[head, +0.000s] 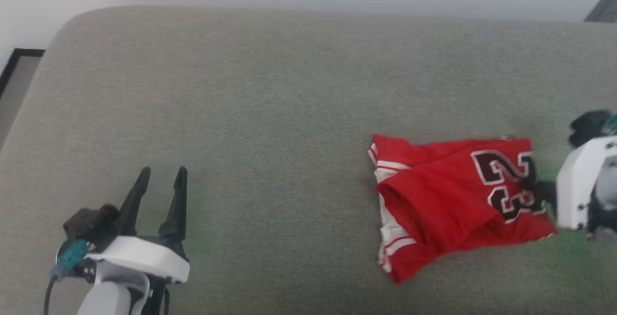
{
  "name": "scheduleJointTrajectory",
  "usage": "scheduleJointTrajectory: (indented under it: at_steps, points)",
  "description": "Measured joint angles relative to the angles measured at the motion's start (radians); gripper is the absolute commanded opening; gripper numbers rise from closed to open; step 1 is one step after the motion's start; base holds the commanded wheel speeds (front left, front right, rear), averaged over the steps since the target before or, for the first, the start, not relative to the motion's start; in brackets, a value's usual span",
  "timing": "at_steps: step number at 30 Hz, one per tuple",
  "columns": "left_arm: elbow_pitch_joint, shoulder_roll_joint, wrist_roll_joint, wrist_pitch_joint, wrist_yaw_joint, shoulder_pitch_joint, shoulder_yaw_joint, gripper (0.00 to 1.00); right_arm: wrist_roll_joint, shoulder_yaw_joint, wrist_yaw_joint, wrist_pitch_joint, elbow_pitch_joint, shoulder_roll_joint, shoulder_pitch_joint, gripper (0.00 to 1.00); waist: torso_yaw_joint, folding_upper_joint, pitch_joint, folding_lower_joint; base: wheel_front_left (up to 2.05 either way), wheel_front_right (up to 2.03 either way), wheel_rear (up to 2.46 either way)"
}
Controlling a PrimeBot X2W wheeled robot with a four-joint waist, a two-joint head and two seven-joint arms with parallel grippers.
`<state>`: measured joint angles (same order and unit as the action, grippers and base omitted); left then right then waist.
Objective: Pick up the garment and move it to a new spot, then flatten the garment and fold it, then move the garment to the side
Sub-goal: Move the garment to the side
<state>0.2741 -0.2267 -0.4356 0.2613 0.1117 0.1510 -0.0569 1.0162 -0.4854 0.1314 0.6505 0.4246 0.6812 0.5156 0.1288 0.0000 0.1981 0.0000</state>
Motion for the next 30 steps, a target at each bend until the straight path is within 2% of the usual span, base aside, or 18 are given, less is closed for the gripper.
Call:
scheduleJointTrajectory:
  at_steps: [14, 30]
  points:
    - [0.016, -0.002, 0.028, 0.000, 0.008, 0.135, -0.080, 1.00, -0.021, 0.076, 0.000, -0.033, 0.045, 0.113, 0.131, 0.00, -0.101, 0.0000, 0.066, 0.0000, 0.00, 0.00, 0.00]
    - [0.038, -0.004, 0.065, 0.000, 0.012, 0.308, -0.177, 1.00, -0.104, 0.048, 0.000, -0.224, 0.184, 0.207, 0.318, 0.00, -0.248, 0.0000, 0.168, 0.0000, 0.00, 0.00, 0.00]
